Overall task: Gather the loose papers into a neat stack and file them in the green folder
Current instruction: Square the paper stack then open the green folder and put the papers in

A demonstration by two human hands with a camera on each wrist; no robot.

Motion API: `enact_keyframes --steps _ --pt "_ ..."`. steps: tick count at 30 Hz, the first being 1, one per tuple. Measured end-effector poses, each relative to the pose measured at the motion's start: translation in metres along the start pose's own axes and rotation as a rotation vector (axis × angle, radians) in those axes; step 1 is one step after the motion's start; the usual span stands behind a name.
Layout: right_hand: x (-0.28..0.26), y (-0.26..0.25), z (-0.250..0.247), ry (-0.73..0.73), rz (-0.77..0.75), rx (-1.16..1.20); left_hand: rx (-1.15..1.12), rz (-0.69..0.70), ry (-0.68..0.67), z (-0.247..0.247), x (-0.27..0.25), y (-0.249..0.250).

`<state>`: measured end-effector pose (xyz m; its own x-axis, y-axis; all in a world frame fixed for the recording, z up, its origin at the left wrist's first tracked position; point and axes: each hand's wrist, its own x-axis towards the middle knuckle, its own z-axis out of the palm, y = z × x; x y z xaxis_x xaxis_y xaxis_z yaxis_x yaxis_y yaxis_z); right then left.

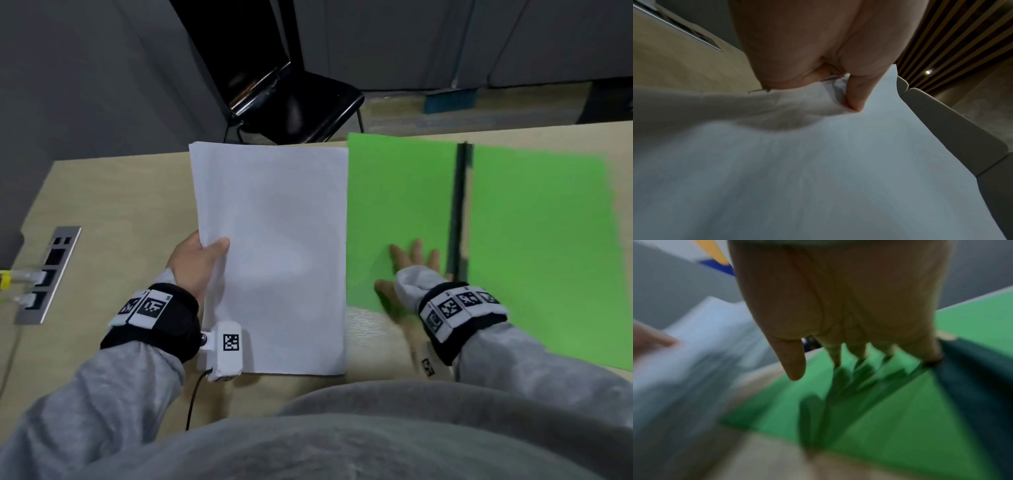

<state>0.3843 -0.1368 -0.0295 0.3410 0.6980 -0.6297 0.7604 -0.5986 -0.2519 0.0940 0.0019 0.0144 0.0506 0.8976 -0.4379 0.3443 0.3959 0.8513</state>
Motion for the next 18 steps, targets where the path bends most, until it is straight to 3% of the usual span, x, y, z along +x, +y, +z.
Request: enact_keyframes --steps 2,4,7,8,10,14,16,18 --pt "-0.011 -0.042 0.002 -0.095 -0.17 0.078 -0.009 0.007 0.007 -0.012 0.0 -0.002" --pt "-0.019 -0.071 0.007 -0.084 -0.225 0.23 -0.011 0.011 0.023 -0.027 -0.001 -0.005" --pt "-0.017 -0.077 0.016 0.268 -0.085 0.342 -0.036 0.013 0.05 -0.054 -0.001 -0.013" --pt "-0.015 -0.076 0.018 0.291 0.009 0.338 -0.045 0.01 0.055 -0.062 0.0 -0.016" --pt "-0.015 -0.077 0.023 0.118 0.11 0.309 -0.067 0.006 0.067 -0.078 0.003 -0.023" --pt "-0.011 -0.113 0.049 -0.132 -0.057 0.141 -0.09 0.005 0.065 -0.108 0.009 -0.032" --pt "-0.019 -0.144 0.05 -0.232 -0.107 0.325 -0.094 0.014 0.042 -0.121 0.013 -0.032" --pt "-0.027 -0.174 0.05 -0.293 -0.016 0.606 -0.107 0.025 0.016 -0.132 0.016 -0.03"
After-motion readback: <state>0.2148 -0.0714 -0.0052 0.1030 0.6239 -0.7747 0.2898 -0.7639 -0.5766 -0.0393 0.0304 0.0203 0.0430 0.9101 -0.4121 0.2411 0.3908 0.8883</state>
